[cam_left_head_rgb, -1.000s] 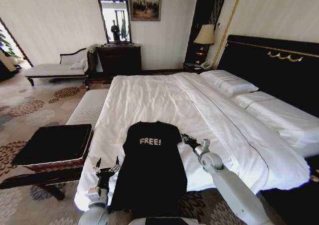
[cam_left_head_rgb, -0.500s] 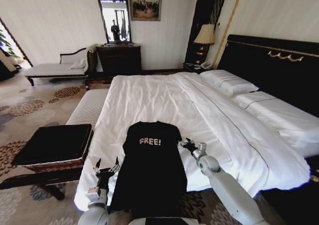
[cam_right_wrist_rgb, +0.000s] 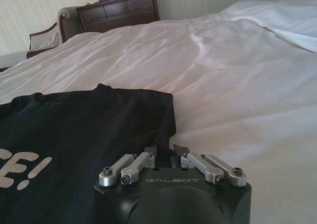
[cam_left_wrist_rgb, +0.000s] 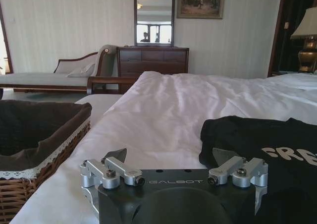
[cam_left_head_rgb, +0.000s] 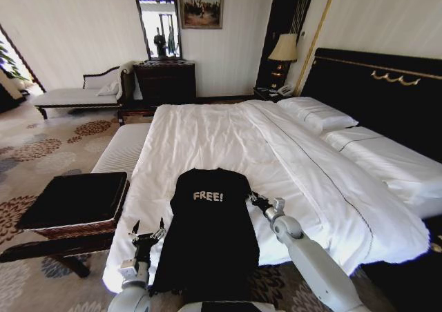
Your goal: Fold the clothes on the bed and place them into the basket.
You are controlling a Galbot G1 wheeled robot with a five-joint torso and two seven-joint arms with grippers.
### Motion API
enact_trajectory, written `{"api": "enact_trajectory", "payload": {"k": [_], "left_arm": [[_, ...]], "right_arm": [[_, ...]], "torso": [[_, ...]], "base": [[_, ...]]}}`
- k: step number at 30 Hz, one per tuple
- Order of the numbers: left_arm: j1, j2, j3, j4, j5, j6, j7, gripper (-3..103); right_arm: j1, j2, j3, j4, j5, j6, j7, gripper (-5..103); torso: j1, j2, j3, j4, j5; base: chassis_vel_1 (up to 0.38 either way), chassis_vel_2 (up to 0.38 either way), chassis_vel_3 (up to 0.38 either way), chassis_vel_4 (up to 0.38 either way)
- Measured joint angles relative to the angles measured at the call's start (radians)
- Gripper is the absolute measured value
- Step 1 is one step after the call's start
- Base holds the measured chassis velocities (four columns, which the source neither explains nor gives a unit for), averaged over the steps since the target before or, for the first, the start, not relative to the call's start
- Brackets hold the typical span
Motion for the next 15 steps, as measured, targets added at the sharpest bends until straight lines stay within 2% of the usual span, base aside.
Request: {"api": "enact_trajectory", "payload": {"k": [2,3,5,15], "left_arm": [[-0.003,0.000,0.001,0.002,0.000,0.000,0.000,99],[-0.004,0.000,0.002,0.002,0.000,0.000,0.000,99],[-0.009,0.000,0.002,0.004,0.001,0.000,0.000,99],[-0.010,-0.003,0.001,0.011,0.003,-0.004,-0.002,99]], "right_arm": [[-0.001,-0.001,0.002,0.001,0.000,0.000,0.000,9],[-0.001,-0.002,0.003,0.001,0.000,0.000,0.000,9],[-0.002,-0.002,0.004,0.002,0.000,0.000,0.000,2],[-0.001,0.000,0.003,0.008,0.001,0.003,0.004,0]], "torso": [[0.000,0.000,0.000,0.0000,0.0000],[0.000,0.000,0.000,0.0000,0.0000],[0.000,0.000,0.000,0.0000,-0.0001],[0.000,0.000,0.000,0.0000,0.0000]], "base": [[0.000,0.000,0.000,0.000],[0.000,0.000,0.000,0.000],[0.000,0.000,0.000,0.000],[0.000,0.000,0.000,0.000]]}}
